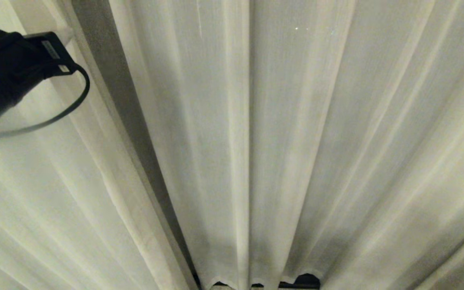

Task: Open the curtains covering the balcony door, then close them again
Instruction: Close the inner curtains on both sides

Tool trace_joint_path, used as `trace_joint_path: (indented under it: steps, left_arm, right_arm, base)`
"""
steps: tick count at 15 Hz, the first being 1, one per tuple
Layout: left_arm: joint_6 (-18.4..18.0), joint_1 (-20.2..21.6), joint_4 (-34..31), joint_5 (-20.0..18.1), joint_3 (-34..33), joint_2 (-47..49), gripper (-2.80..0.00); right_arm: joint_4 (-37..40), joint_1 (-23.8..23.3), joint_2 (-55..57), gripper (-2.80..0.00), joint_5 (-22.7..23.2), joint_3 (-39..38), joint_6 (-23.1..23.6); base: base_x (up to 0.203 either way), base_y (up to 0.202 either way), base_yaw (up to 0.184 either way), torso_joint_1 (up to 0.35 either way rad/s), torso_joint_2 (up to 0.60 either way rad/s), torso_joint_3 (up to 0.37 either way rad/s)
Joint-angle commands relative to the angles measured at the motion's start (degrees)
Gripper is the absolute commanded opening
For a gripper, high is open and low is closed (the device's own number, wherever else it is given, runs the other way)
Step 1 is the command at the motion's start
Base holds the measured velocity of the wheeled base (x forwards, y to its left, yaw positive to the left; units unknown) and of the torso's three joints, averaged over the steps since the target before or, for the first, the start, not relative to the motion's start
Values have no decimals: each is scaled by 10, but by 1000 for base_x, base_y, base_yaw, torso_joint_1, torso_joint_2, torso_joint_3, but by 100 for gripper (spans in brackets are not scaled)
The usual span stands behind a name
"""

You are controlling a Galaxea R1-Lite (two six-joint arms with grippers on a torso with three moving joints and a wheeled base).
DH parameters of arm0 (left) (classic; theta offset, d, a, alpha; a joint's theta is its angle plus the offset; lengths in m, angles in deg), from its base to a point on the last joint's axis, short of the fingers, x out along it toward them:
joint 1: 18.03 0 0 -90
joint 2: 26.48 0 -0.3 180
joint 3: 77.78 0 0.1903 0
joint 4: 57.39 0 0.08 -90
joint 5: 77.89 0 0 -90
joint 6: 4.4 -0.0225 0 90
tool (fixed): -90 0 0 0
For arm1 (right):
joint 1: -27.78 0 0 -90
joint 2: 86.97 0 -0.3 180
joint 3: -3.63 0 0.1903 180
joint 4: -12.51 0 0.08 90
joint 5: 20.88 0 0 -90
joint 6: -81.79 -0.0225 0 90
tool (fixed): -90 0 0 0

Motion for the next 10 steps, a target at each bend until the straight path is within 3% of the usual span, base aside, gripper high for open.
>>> trace_joint_path:
  steps: [1,3,6,10]
  left_arm:
    - [1,-1,3,0,0,-3,-280]
    - [1,-4,3,-3,1,-3,-280]
    - [0,-46,3,0,11,-2,-280]
    - [-17,-147,3,7,16,7,-280]
  right_arm:
    - [1,0,1,-280,0,0,1]
    - [1,0,1,-280,0,0,1]
    - [1,0,1,-280,0,0,1]
    - [1,1,1,-280,0,0,1]
  base:
    - [0,0,0,0,0,0]
    - [0,0,0,0,0,0]
    - [0,0,0,0,0,0]
    - [0,0,0,0,0,0]
